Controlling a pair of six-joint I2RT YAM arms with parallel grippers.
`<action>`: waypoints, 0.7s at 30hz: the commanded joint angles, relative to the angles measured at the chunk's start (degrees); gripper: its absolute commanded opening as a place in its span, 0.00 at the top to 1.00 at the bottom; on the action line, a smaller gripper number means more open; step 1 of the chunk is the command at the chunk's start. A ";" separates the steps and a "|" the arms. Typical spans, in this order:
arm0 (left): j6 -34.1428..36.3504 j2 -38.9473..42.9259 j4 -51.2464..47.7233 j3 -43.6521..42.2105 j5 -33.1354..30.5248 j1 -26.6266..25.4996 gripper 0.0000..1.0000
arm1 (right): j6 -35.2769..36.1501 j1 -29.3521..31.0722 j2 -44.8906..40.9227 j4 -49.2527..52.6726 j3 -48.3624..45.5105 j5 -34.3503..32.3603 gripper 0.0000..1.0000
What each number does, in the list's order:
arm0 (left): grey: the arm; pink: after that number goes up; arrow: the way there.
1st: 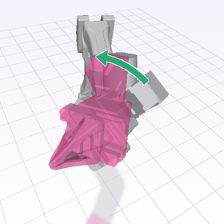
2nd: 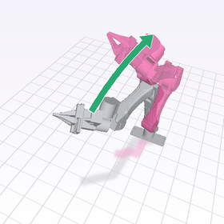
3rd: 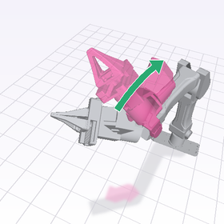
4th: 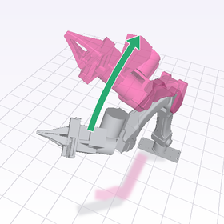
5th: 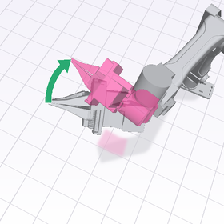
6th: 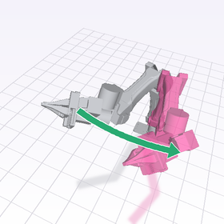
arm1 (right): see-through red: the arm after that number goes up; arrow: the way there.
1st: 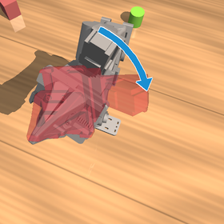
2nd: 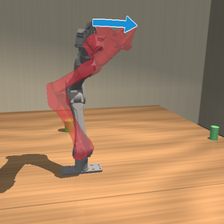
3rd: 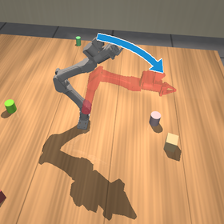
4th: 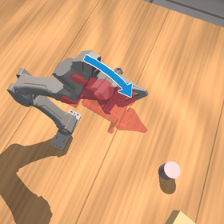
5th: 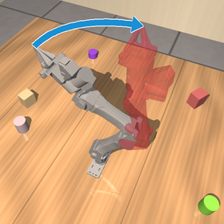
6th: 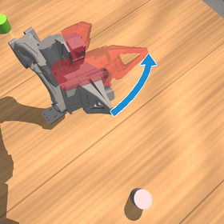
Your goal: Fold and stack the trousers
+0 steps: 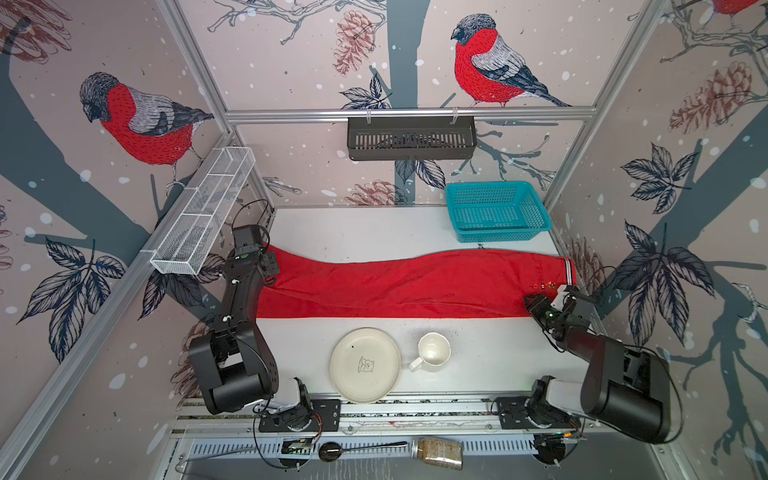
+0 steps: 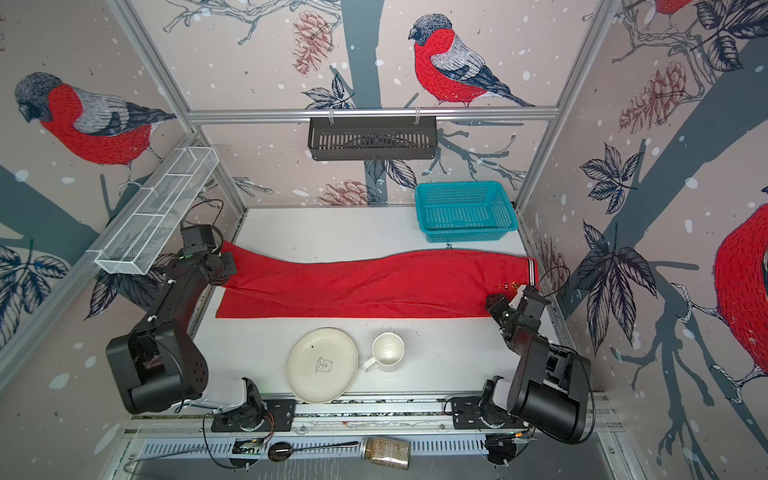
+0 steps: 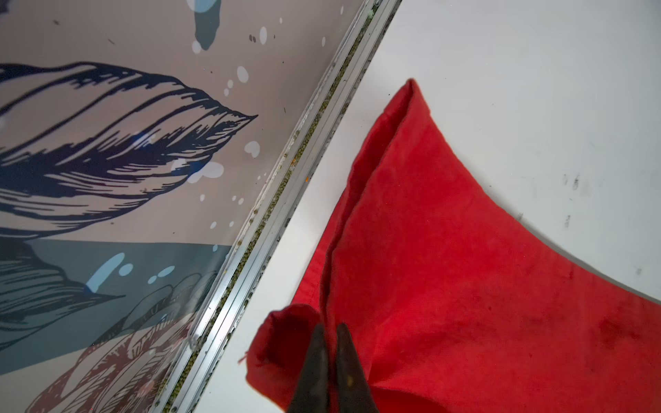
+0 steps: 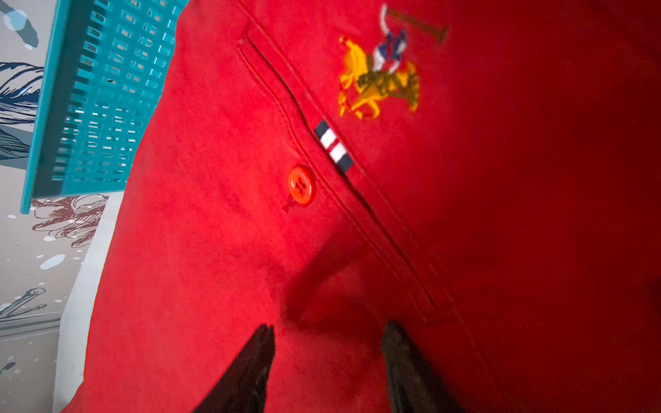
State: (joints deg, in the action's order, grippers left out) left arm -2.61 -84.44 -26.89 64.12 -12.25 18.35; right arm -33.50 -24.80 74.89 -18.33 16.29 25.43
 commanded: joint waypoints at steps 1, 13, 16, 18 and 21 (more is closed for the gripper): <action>0.24 -2.64 4.26 1.08 -5.96 0.02 1.00 | -1.41 -0.21 0.64 9.74 -0.86 -2.63 0.46; -2.70 -9.99 4.56 -1.53 -13.75 0.52 1.00 | -1.40 -0.78 0.13 9.36 -1.44 -1.88 0.46; -3.70 -11.90 3.78 -0.96 -13.45 1.37 0.89 | -1.31 -0.86 0.47 9.30 -1.35 -1.57 0.46; -4.57 -14.32 1.51 0.42 -13.94 1.56 0.81 | -1.31 -0.85 0.40 9.27 -1.35 -1.61 0.46; -5.71 -16.10 -1.00 2.28 -14.63 1.95 0.68 | -1.22 -0.85 -0.01 9.77 -1.14 -1.70 0.46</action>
State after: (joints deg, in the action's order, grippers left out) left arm -6.39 -99.61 -25.26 64.84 -24.71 19.90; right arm -34.30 -25.58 74.65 -19.62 15.55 26.26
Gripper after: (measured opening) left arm 0.307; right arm 0.536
